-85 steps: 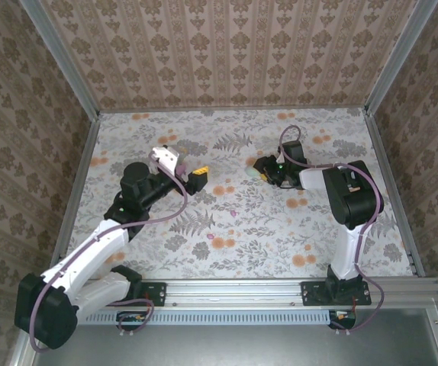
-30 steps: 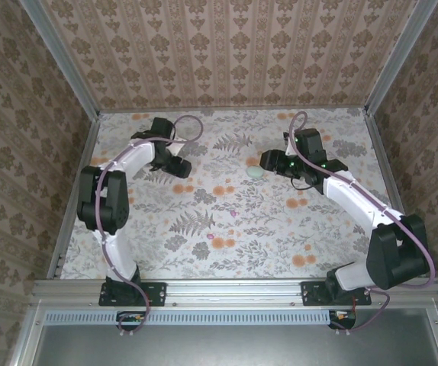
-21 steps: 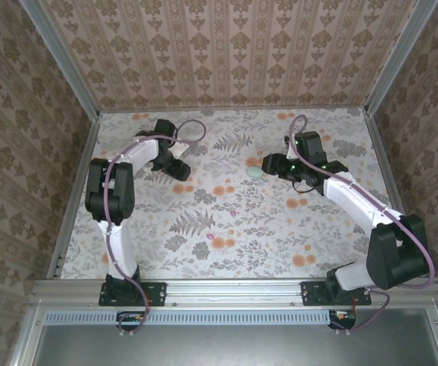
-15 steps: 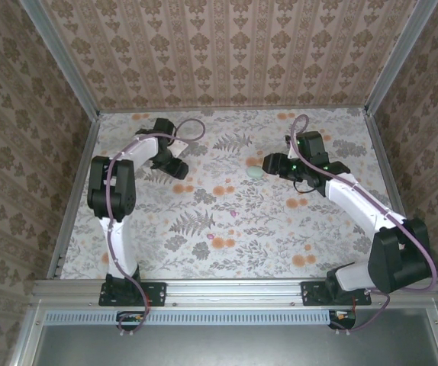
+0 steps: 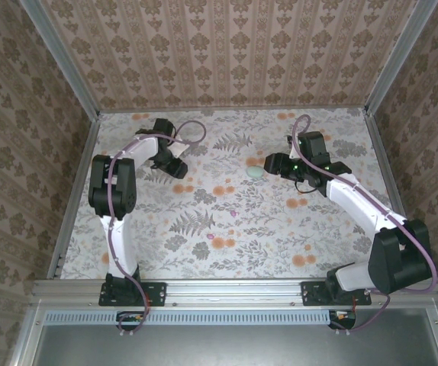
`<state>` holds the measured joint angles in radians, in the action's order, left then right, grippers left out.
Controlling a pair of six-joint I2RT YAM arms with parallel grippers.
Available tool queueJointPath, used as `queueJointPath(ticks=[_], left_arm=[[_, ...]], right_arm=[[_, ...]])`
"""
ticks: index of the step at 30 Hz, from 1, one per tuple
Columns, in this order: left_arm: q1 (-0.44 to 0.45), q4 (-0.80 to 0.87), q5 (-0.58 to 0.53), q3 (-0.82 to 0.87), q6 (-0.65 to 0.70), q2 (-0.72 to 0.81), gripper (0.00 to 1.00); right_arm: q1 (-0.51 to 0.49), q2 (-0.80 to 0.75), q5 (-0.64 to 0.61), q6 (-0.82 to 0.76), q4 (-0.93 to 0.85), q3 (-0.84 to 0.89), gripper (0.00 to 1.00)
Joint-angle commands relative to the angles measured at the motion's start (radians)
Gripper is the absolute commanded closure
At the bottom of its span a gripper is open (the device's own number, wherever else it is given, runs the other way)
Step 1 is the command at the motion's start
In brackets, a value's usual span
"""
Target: Insert wireless bluetooth earbuds into charging case
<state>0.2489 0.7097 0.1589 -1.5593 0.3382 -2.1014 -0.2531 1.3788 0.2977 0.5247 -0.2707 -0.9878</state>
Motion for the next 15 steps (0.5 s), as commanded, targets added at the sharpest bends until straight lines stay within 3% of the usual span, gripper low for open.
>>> queueJointPath(ticks=[1, 7, 15], left_arm=[[-0.004, -0.003, 0.026, -0.016, 0.024, -0.024, 0.53], [-0.002, -0.025, 0.062, 0.017, 0.024, 0.036, 0.66], [0.048, -0.120, 0.235, 0.144, 0.079, 0.279, 0.71]], right_arm=[[0.008, -0.025, -0.015, -0.022, -0.025, 0.014, 0.41], [0.018, -0.023, -0.008, -0.007, -0.022, 0.018, 0.41], [0.068, -0.027, 0.129, 0.075, 0.053, 0.035, 0.41]])
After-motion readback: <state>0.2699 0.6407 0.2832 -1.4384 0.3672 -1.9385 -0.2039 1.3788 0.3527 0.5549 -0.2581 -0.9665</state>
